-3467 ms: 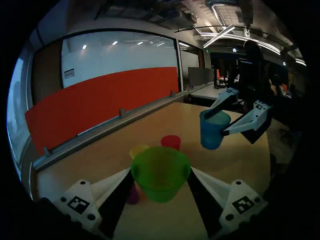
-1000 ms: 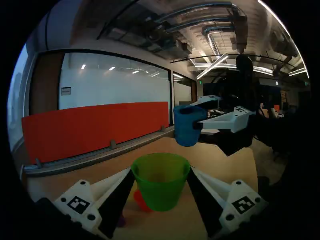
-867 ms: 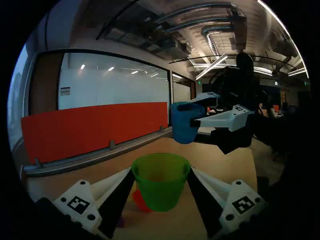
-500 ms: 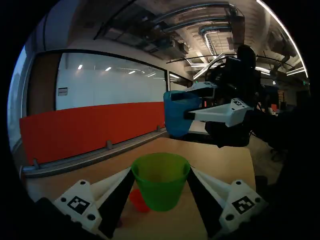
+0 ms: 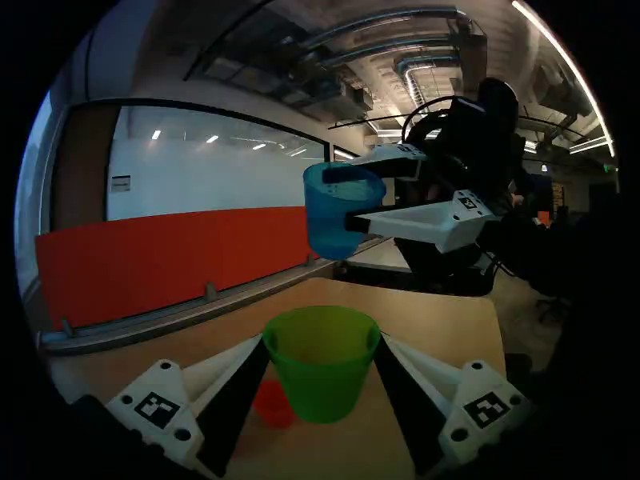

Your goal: Pour water

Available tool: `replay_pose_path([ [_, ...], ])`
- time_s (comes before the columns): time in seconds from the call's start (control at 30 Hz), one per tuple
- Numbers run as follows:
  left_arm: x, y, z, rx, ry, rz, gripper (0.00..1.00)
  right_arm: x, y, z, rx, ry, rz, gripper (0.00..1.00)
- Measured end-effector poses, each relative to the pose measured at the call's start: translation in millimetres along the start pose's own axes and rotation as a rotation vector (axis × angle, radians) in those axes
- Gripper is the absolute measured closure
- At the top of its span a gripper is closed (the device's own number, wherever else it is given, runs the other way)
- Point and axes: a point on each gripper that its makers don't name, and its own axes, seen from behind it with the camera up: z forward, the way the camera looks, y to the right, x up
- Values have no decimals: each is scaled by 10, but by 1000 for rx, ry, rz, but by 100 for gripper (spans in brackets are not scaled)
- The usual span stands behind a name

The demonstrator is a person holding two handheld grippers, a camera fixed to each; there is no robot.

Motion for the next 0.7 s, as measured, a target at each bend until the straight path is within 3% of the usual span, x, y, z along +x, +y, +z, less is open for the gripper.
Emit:
replay_pose_path([
  [0.7, -30, 84, 73, -25, 5, -7, 13, 114, 115, 195, -18, -15, -211, 9],
])
